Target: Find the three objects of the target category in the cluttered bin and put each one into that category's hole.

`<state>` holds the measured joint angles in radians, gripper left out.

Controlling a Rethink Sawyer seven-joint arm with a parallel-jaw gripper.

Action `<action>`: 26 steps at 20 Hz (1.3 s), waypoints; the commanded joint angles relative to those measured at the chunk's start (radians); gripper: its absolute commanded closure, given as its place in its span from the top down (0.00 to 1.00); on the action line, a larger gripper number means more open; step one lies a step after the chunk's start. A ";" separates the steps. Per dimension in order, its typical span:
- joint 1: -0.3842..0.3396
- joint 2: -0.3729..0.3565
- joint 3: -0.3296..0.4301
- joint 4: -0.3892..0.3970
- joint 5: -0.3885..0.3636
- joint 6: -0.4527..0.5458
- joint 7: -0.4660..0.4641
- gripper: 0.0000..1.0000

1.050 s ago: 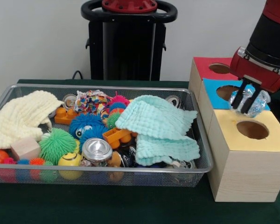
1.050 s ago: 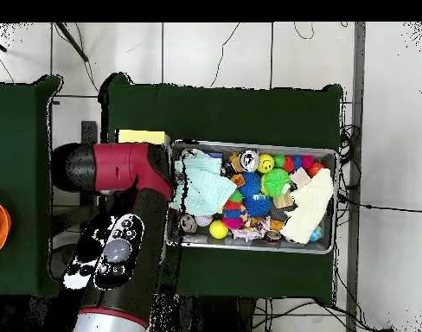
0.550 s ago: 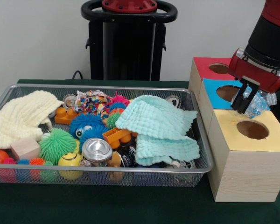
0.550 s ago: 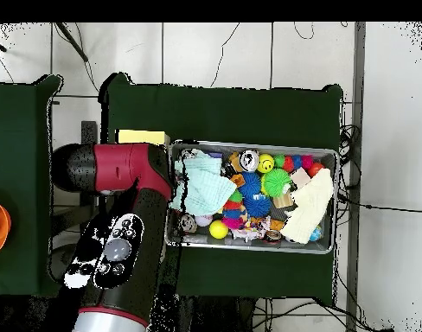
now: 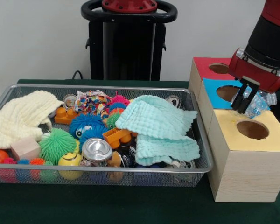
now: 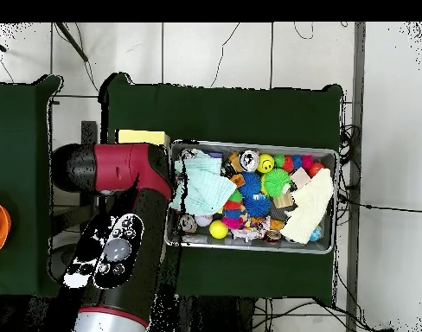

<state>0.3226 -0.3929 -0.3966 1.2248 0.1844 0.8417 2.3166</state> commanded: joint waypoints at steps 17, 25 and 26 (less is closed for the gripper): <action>-0.027 -0.001 0.057 0.083 -0.003 0.014 0.134 1.00; -0.030 -0.004 0.058 0.082 -0.001 0.026 0.133 1.00; -0.031 -0.006 0.060 0.084 -0.002 0.024 0.129 1.00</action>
<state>0.3225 -0.4105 -0.3968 1.2249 0.1844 0.8417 2.3166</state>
